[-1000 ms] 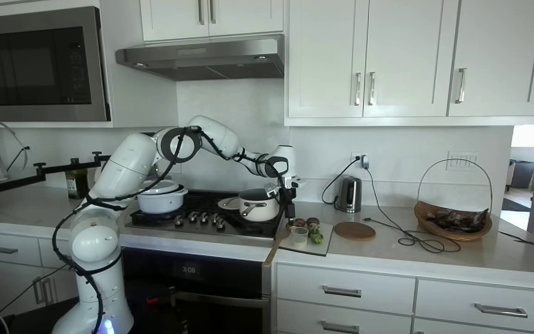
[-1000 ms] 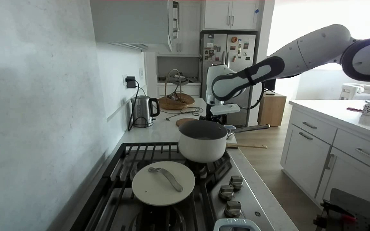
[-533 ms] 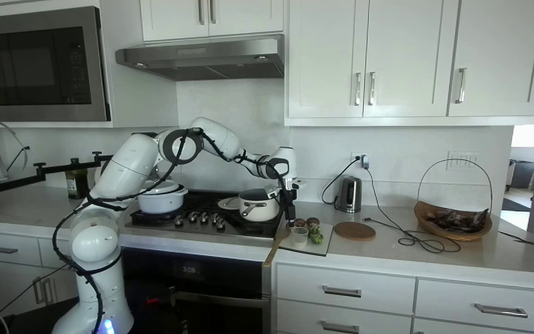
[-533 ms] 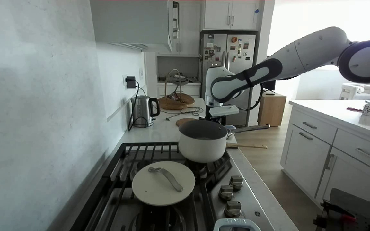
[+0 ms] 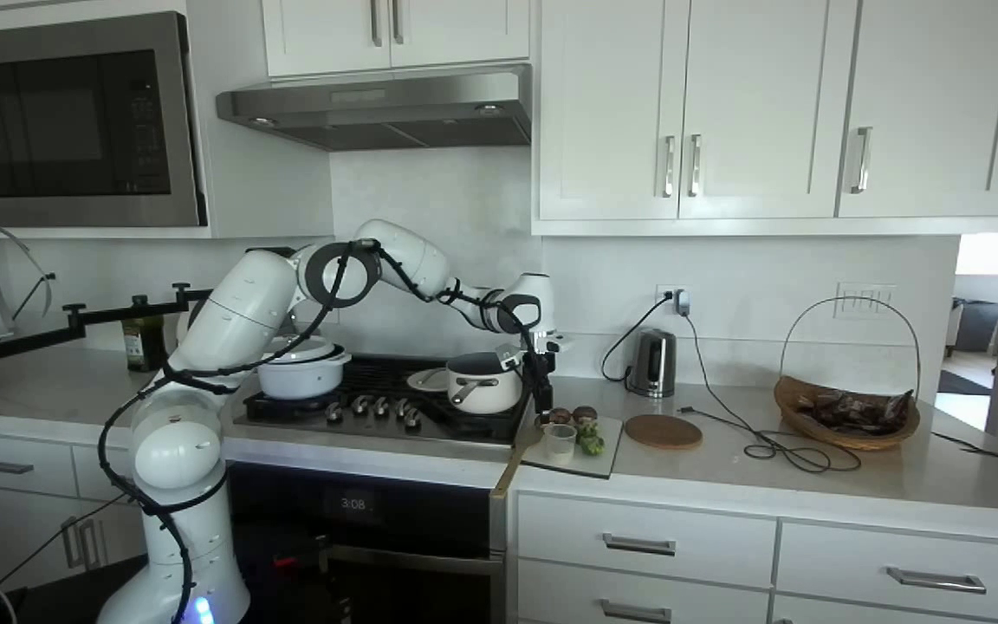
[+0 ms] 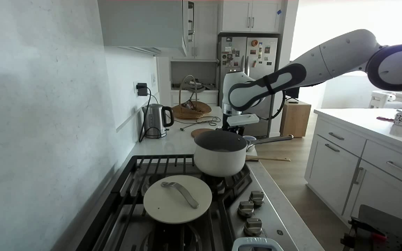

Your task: Move one of the objects from the board in the pot

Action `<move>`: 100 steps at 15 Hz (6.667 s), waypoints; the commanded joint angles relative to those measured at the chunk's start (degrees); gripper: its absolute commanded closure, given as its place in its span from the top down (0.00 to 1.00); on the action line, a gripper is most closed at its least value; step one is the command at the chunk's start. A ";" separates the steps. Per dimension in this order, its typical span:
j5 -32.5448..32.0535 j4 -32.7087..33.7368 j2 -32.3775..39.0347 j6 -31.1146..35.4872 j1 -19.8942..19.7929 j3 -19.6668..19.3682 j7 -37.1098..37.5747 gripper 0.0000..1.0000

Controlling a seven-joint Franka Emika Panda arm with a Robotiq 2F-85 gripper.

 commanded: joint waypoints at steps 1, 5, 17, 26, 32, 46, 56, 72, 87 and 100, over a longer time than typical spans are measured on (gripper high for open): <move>1.21 2.01 0.83 -1.34 0.32 -0.15 0.18 0.73; 2.21 1.44 0.85 -0.37 -0.11 0.42 -0.89 0.68; 4.62 1.09 1.31 1.18 -0.08 0.52 -1.47 0.46; 4.13 1.42 0.36 1.33 0.16 0.31 -1.31 0.14; 3.97 2.03 0.22 1.42 0.31 0.28 -1.27 0.00; 4.06 2.77 0.75 0.63 0.18 0.25 -1.30 0.90; 2.46 3.20 2.88 2.27 -0.02 -1.33 -0.77 1.00; 2.01 3.12 3.78 7.52 0.27 -1.67 -0.85 0.35; 2.18 1.63 -2.86 6.26 0.44 -1.08 -2.17 0.33; 0.72 -1.27 -13.96 6.81 1.95 -0.21 -2.52 0.31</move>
